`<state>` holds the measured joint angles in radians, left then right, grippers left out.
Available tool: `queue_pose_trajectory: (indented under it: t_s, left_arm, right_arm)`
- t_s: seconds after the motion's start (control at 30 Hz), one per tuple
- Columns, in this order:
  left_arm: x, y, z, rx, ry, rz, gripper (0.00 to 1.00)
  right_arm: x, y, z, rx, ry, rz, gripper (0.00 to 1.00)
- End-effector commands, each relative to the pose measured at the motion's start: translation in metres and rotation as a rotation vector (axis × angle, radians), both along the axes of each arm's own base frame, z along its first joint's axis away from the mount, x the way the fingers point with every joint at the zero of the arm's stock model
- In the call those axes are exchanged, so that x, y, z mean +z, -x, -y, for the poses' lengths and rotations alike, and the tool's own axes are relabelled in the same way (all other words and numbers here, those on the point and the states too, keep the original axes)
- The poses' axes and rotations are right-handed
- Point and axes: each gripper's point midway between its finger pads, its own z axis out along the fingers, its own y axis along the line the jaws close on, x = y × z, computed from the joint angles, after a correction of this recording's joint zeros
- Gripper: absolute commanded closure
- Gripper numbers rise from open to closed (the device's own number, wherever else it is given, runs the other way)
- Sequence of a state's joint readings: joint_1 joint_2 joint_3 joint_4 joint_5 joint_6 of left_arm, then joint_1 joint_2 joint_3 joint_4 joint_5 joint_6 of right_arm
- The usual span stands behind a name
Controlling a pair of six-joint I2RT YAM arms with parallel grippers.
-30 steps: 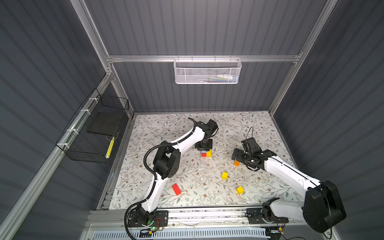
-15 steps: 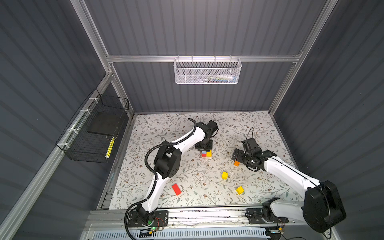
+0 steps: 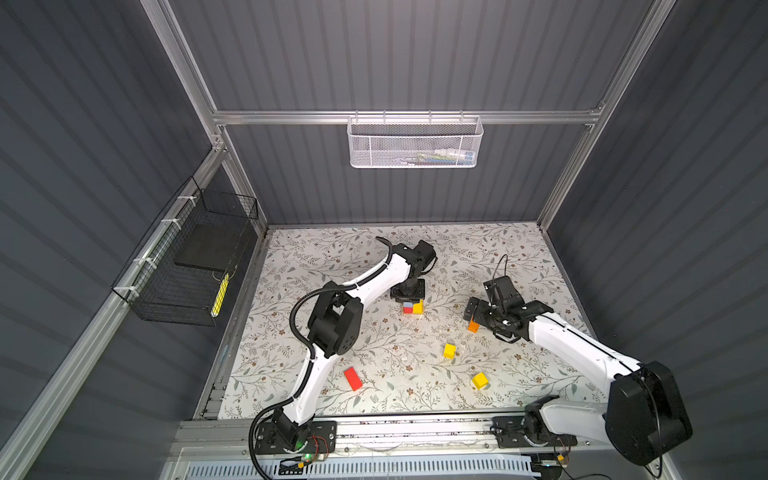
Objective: Build the wood block tower
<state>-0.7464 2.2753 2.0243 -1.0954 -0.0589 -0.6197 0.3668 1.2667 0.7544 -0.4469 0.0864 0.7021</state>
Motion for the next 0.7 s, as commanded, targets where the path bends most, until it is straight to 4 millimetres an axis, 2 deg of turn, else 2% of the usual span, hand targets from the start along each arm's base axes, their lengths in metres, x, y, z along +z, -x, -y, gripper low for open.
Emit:
queue_pose_trajectory:
  t_s: [0.0, 0.33, 0.67]
  left_arm:
    - [-0.0103, 0.0002, 0.002, 0.017, -0.007, -0.023, 0.65]
    - [-0.0067, -0.002, 0.0036, 0.023, 0.004, -0.013, 0.62]
    - [-0.0047, -0.0023, 0.0047, 0.026, 0.011, -0.009, 0.64]
  right_arm:
    - [-0.0038, 0.0032, 0.0028, 0.001, 0.007, -0.008, 0.01]
    - [-0.0053, 0.0048, 0.0046, -0.005, 0.005, -0.01, 0.01]
    - [-0.0065, 0.0063, 0.0064, -0.01, 0.008, -0.012, 0.01]
